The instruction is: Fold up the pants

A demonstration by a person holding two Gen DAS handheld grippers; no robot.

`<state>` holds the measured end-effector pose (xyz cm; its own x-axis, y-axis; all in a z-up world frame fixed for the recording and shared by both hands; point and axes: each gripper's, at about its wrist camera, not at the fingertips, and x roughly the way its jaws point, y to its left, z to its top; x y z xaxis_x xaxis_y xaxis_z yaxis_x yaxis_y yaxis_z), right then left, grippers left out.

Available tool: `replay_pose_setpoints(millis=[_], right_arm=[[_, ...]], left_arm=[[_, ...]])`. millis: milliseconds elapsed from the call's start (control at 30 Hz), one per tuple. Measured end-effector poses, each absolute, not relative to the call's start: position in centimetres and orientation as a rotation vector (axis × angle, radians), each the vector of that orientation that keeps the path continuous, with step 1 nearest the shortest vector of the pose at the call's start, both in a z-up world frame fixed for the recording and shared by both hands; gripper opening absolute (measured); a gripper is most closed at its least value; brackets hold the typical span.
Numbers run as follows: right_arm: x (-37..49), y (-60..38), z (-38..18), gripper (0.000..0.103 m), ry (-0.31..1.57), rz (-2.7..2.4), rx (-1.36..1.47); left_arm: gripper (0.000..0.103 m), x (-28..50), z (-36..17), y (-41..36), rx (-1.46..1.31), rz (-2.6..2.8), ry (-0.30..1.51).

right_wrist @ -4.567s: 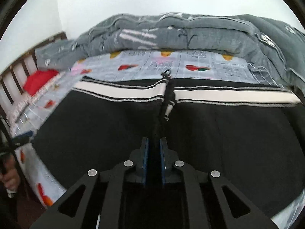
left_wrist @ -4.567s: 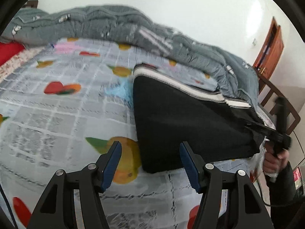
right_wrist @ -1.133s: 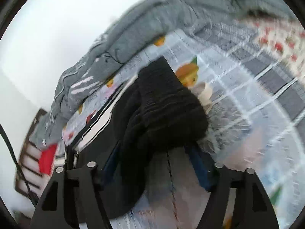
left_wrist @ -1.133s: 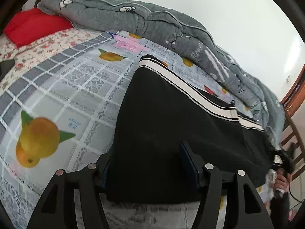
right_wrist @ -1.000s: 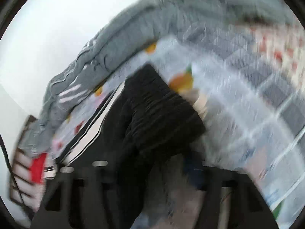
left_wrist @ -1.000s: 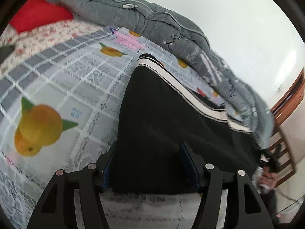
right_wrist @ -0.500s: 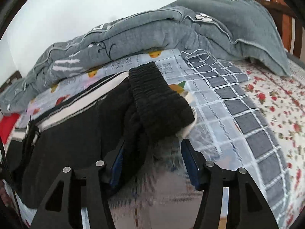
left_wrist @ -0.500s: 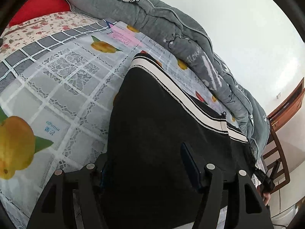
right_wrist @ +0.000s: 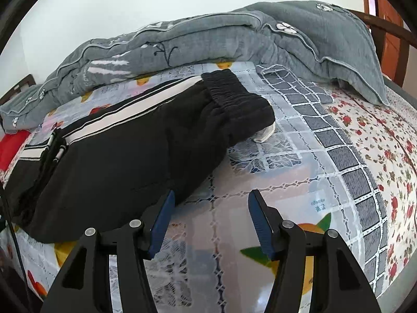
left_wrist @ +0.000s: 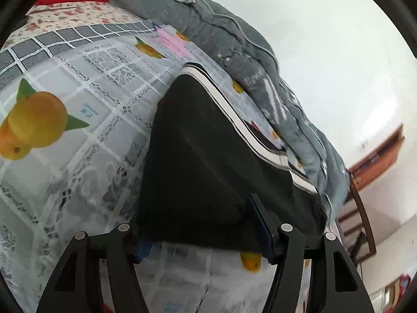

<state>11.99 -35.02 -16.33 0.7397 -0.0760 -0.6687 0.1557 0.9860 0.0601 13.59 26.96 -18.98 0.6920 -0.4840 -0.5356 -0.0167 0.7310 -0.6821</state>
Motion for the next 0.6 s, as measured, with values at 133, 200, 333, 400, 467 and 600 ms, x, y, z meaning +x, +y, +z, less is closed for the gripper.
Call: replay_pose_setpoints(millis=[133,200,333,400,467,600], right_arm=[[10.6,-34.9,-16.0,0.058,0.706,-0.102,0.120],[10.0,-35.0,-15.8,0.058,0.696,-0.089,0.114],[8.5,-35.6,-15.8,0.058,0.673,-0.092,0.062],[8.0,-36.0,-15.8,0.058,0.660,-0.092,0.038],[7.2,-36.6,-15.7,0.058,0.647,-0.094,0.025],[5.4,-38.2,-15.5,0.058,0.620,-0.115,0.009]], left_arm=[[0.030,14.0,-18.1,25.7,-0.632,-0.126,0.794],[0.017,13.6,-16.8,25.1,-0.597,-0.096,0.764],[0.015,14.0,-12.3,21.6,-0.464,-0.035,0.705],[0.015,14.5,-9.8,19.4,-0.420,-0.047,0.674],[0.015,15.2,-7.2,15.8,-0.350,-0.071,0.644],[0.015,16.4,-4.1,8.1,-0.237,-0.163,0.612]])
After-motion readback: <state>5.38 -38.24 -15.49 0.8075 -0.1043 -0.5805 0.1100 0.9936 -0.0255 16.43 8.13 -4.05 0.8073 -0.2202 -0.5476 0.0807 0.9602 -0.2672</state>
